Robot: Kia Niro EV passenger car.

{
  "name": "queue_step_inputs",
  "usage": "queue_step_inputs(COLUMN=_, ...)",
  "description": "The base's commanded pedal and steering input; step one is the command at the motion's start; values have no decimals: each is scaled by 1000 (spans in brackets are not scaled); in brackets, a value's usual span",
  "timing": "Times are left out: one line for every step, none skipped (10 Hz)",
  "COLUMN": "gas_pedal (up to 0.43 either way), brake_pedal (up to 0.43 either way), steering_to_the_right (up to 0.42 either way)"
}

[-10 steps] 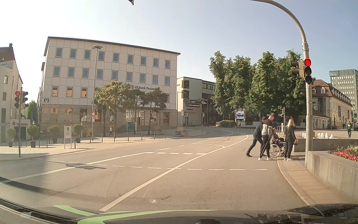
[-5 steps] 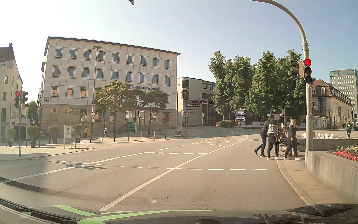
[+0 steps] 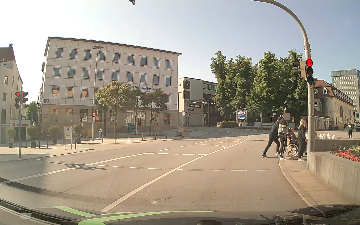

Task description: Follow the waypoints while adhering to traffic rules and regulations

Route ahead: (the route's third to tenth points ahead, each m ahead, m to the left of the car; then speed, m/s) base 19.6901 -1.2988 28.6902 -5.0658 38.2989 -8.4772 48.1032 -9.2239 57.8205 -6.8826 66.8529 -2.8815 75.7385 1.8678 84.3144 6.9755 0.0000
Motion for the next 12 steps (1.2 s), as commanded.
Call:
queue_step_inputs(gas_pedal=0, brake_pedal=268, steering_to_the_right=141)
queue_step_inputs(gas_pedal=0, brake_pedal=268, steering_to_the_right=141)
queue_step_inputs(gas_pedal=0, brake_pedal=268, steering_to_the_right=141)
queue_step_inputs(gas_pedal=0, brake_pedal=268, steering_to_the_right=141)
queue_step_inputs(gas_pedal=0, brake_pedal=268, steering_to_the_right=141)
queue_step_inputs(gas_pedal=0, brake_pedal=268, steering_to_the_right=141)
queue_step_inputs(gas_pedal=0, brake_pedal=268, steering_to_the_right=141)
queue_step_inputs(gas_pedal=0, brake_pedal=268, steering_to_the_right=141)
queue_step_inputs(gas_pedal=0, brake_pedal=268, steering_to_the_right=141)
queue_step_inputs(gas_pedal=0, brake_pedal=268, steering_to_the_right=141)
queue_step_inputs(gas_pedal=0, brake_pedal=268, steering_to_the_right=141)
queue_step_inputs(gas_pedal=0, brake_pedal=268, steering_to_the_right=141)
